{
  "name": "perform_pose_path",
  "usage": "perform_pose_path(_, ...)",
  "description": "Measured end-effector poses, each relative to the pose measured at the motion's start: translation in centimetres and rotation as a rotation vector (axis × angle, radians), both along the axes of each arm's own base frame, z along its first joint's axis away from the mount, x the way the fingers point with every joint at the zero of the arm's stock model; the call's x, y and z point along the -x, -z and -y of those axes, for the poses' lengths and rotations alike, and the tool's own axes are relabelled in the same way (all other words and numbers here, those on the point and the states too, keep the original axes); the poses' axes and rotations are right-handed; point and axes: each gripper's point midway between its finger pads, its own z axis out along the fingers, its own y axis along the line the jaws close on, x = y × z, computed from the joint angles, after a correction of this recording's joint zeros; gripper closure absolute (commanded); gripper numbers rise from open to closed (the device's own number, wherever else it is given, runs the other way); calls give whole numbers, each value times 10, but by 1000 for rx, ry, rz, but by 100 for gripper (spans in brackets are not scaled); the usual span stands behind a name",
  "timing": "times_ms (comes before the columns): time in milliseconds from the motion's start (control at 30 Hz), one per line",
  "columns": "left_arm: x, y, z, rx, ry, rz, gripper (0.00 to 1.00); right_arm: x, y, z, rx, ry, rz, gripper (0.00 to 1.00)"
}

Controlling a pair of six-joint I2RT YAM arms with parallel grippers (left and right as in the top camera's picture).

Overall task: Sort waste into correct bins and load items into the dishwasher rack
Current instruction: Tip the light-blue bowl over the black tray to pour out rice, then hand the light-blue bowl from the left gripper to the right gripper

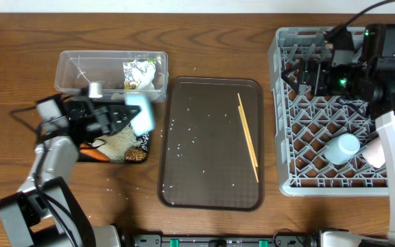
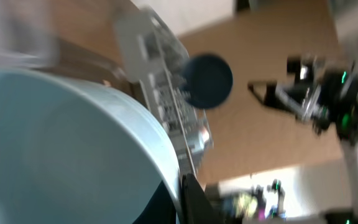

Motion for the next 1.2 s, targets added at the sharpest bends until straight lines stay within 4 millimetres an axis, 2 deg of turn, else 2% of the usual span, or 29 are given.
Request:
perform_pose_path(67, 0, -14, 24, -30, 76, 104, 94, 0, -4, -12, -11, -39, 22, 11)
perform_pose_path(233, 1, -68, 78, -76, 237, 433, 94, 6, -9, -46, -24, -146, 56, 9)
perform_pose_path(367, 18, -106, 113, -62, 335, 631, 94, 13, -10, -70, -17, -213, 69, 9)
perform_pose_path(433, 27, -120, 122, -49, 362, 676, 94, 15, -8, -77, -8, -230, 65, 9)
perform_pose_path(533, 32, -127, 124, -32, 374, 641, 94, 14, -2, -81, 3, -239, 55, 9)
perform_pose_path(667, 34, -125, 125, -10, 389, 534, 94, 12, 1, -80, 11, -233, 49, 9)
perform_pose_path(933, 40, -125, 134, 4, 421, 507, 94, 8, 0, -79, 17, -227, 64, 11)
perform_pose_path(1033, 34, -127, 134, 10, 383, 497, 94, 7, 0, -77, 28, -222, 69, 16)
perform_pose_path(1200, 12, -136, 136, 52, 245, 423, 94, 2, 2, -68, 55, -182, 70, 16)
